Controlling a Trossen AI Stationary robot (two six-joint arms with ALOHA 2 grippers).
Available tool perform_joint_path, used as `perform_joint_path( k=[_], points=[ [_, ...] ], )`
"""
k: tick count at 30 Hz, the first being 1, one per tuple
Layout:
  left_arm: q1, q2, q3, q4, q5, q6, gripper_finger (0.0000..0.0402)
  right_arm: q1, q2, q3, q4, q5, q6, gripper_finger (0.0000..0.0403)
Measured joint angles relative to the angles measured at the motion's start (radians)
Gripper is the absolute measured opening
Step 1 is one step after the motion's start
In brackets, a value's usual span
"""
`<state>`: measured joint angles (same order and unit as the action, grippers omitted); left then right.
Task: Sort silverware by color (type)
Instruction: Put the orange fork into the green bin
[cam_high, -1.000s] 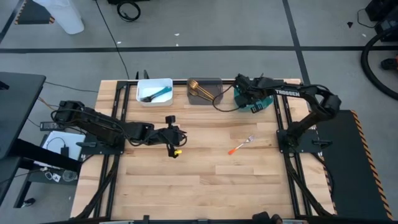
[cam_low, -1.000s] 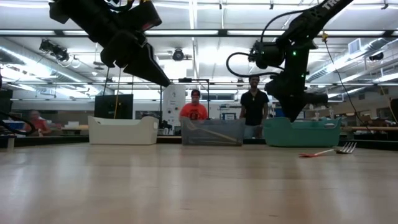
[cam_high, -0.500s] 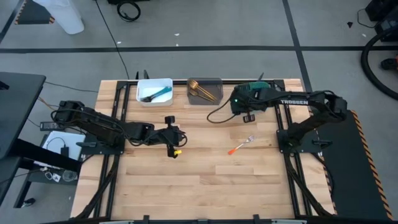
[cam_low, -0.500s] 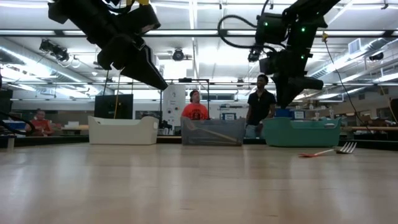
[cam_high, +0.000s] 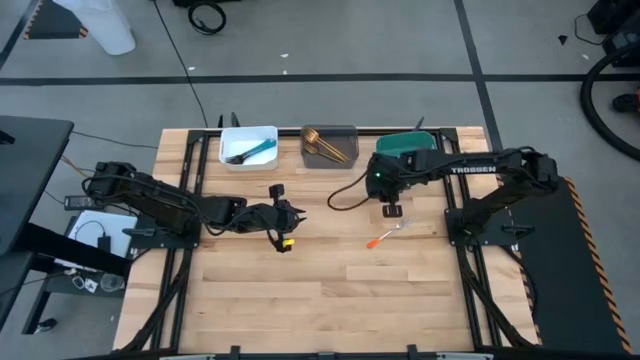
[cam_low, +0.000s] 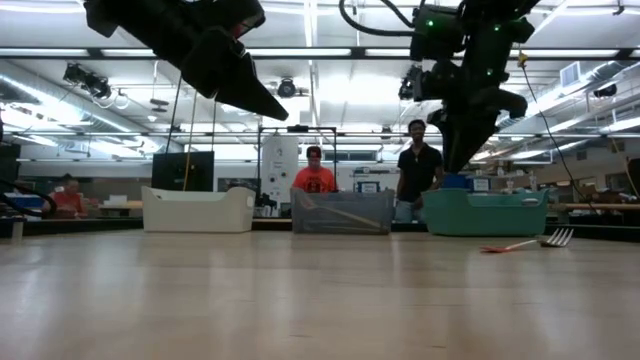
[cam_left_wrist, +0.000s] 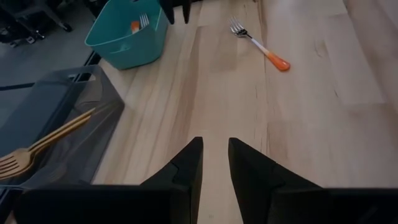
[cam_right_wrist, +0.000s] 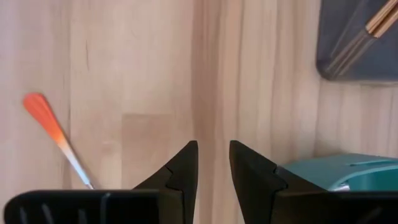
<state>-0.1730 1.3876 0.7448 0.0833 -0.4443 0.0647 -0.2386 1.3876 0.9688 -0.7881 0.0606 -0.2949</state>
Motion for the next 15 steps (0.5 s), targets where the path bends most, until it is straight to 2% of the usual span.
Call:
perform_joint_path(
  k=[9,15],
  points=[
    [0.0,0.0,0.0,0.002,0.0,0.0,0.0084,0.175,0.001,-0.017,-0.017,0.102,0.032,0.0103],
    [0.0,0.0,0.0,0.001,0.0,0.008,0.0084,0.247,0.01,-0.034,-0.021,0.096,0.105,0.0103]
  ],
)
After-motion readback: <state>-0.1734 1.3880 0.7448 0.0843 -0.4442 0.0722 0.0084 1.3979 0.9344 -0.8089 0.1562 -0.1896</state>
